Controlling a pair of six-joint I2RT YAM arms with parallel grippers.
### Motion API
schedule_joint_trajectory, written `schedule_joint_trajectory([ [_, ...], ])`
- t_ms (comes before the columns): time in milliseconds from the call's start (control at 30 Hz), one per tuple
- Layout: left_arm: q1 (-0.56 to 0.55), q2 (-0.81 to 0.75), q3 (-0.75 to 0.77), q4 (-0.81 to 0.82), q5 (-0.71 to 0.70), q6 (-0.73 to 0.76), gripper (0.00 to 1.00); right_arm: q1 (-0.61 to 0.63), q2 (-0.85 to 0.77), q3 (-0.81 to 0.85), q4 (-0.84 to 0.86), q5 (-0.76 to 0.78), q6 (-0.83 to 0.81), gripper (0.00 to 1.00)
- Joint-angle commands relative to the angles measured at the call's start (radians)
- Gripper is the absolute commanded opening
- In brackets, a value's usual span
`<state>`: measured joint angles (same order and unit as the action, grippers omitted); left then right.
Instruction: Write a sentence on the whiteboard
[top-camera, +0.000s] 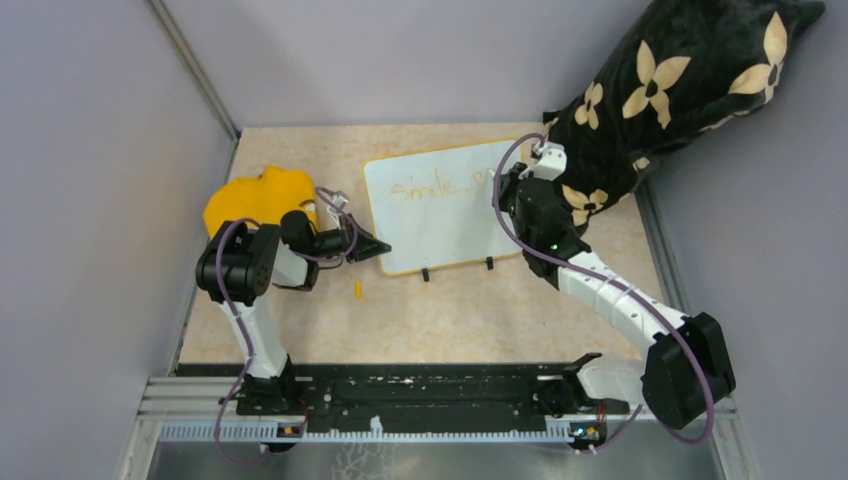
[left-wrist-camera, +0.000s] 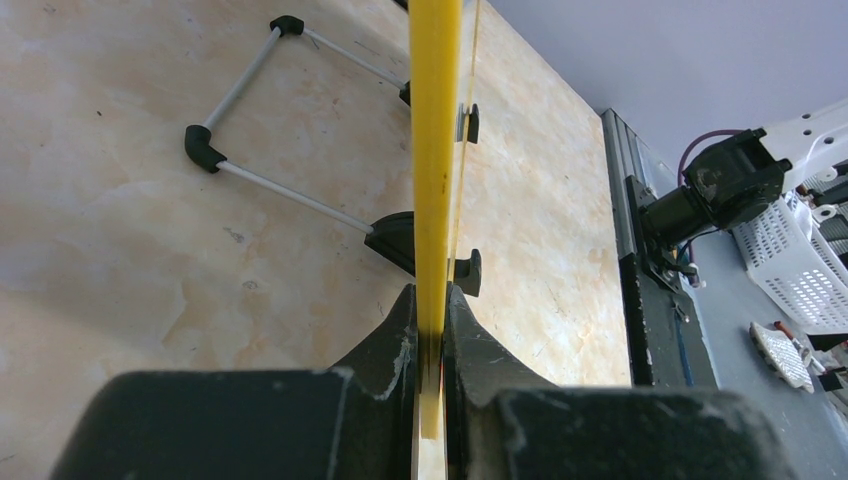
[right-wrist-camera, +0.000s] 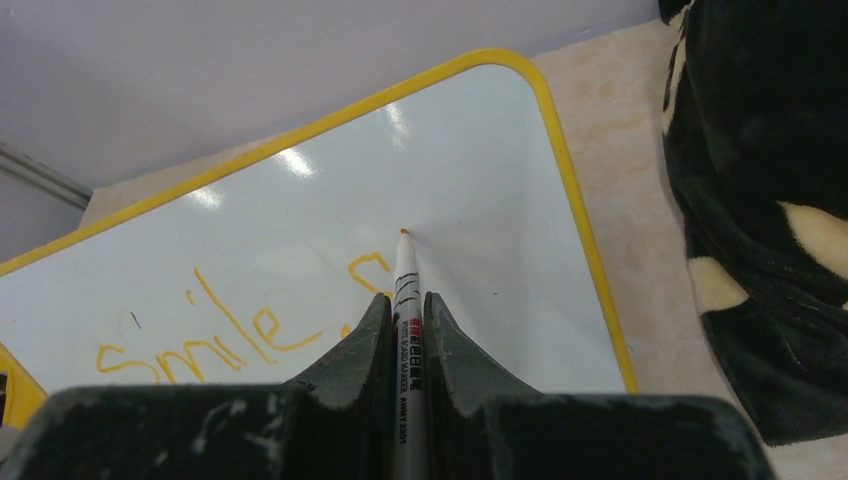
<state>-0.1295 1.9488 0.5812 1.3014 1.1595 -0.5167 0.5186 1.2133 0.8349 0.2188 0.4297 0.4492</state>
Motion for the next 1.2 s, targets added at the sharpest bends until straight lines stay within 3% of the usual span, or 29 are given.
schedule_joint_trajectory([
  [0,0.001,0.03,0.004,-0.042,-0.029,0.032,0.0,-0.012,0.005,0.042,0.032,-0.012,0.008,0.0],
  [733,0.001,0.032,0.004,-0.044,-0.029,0.03,0.0,-0.012,-0.084,-0.115,-0.01,-0.036,0.06,0.0],
  [1167,0.0,0.032,0.004,-0.044,-0.03,0.03,0.0,-0.011,-0.144,-0.102,-0.014,-0.058,0.062,0.0],
])
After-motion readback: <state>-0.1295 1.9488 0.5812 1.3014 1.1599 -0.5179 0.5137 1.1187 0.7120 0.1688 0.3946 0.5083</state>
